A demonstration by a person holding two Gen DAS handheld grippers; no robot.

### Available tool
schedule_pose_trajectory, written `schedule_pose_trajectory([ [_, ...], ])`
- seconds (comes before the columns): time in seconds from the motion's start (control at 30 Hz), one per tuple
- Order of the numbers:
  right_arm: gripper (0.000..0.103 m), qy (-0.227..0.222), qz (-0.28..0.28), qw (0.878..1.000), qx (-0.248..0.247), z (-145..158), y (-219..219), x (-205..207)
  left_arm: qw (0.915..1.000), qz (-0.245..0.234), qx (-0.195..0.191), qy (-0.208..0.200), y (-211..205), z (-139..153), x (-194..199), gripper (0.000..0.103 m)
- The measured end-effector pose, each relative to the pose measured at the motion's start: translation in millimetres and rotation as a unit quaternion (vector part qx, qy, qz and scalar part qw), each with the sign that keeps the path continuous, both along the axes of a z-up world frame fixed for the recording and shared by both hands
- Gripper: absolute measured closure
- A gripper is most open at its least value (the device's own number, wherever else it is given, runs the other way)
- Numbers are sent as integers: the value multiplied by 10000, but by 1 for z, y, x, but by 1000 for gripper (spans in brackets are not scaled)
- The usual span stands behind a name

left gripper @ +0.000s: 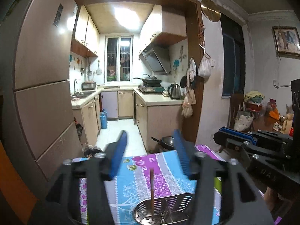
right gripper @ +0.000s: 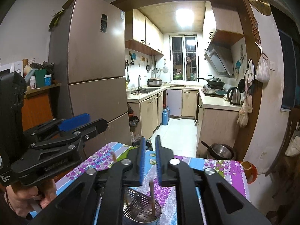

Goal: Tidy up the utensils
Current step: 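Lower the chopstick into the holder and open the right gripper, then move the right gripper back and close on another bamboo chopstick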

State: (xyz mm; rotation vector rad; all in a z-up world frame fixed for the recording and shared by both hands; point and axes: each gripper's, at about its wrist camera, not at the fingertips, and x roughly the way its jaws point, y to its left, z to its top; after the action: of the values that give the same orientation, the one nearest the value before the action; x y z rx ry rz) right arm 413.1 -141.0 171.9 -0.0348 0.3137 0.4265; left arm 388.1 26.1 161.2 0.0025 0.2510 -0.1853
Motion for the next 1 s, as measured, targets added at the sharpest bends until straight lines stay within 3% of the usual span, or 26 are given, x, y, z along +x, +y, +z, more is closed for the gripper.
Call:
schedule_pose_trajectory([
  [0.23, 82, -305, 17, 9995, 98, 21, -7, -46, 9998, 35, 58, -161, 14, 19, -38, 48],
  [0.3, 72, -480, 64, 9987, 134, 28, -9, -76, 9994, 29, 184, -288, 20, 22, -63, 43],
  [0.43, 70, -628, 383, 9972, 116, 13, -7, -159, 9974, -12, 563, -440, 41, 7, -136, 40],
  [0.5, 70, -619, 513, 9967, 65, -5, -5, -193, 9966, -42, 744, -366, 57, -17, -180, 40],
  [0.6, 70, -403, 669, 9969, -18, -61, 1, -253, 9958, -71, 913, -48, 78, -65, -231, 40],
  [0.8, 70, 309, 483, 9983, 110, -161, 2, -321, 9931, -58, 697, 941, 109, -188, -302, 40],
  [0.9, 70, 350, 281, 9990, 18, -189, 4, -346, 9918, -76, 477, 1179, 111, -227, -331, 51],
  [1.0, 70, 297, 111, 9995, -34, -206, 5, -367, 9924, 7, 435, 1151, 107, -249, -350, 60],
])
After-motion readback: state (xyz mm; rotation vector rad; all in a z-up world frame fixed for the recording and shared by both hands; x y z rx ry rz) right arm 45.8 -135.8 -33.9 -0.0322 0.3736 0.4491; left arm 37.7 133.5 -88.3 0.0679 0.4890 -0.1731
